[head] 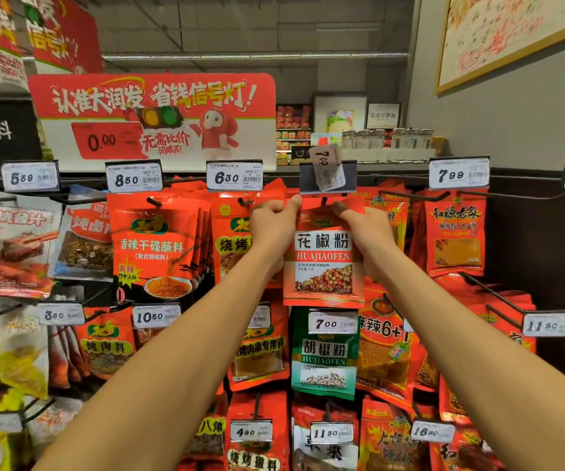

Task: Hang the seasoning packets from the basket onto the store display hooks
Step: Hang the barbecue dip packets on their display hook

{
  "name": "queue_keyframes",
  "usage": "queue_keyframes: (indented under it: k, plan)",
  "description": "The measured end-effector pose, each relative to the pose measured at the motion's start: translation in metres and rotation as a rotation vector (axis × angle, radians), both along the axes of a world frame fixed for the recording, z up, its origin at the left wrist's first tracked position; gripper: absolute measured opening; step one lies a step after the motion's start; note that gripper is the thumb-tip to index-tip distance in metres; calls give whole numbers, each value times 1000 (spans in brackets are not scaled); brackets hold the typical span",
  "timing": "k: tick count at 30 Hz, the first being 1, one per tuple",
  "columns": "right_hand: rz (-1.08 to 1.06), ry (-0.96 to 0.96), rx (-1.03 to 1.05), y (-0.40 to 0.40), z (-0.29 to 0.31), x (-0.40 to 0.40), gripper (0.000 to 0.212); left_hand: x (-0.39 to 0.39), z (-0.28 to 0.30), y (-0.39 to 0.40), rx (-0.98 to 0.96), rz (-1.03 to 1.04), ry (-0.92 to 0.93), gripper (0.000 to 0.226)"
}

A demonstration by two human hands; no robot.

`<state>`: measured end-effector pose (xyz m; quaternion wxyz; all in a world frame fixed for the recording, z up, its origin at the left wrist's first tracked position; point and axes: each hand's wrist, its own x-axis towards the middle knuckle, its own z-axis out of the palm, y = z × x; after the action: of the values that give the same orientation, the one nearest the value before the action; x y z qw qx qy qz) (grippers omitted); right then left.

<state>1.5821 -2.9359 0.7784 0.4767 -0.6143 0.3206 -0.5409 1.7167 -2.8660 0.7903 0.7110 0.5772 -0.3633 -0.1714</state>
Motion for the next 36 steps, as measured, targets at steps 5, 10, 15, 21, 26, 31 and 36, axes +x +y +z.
queue_keyframes:
  k: [5, 10, 15, 21, 26, 31, 36]
  plan:
    - [-162, 72, -118, -10, -11, 2, 40, 10, -13, 0, -16, 19, -38, 25]
    - [-127, 58, -79, -20, 8, 22, 34, 18, -19, 8, -21, 54, -193, 18]
    - [-169, 47, 34, -30, -11, 20, 38, 20, -24, 11, 53, 53, -170, 25]
    - [-281, 118, 34, -59, 2, 41, 32, 22, -32, 18, 83, 40, -154, 12]
    - [-320, 233, 41, -101, 11, 64, 29, 30, -39, 10, 112, -133, -143, 16]
    - [-354, 293, 84, -131, 12, 80, 36, 26, -50, 2, 149, -273, -131, 16]
    - [-397, 376, 17, -117, -13, 45, 37, 23, -55, 7, 194, -316, -158, 16]
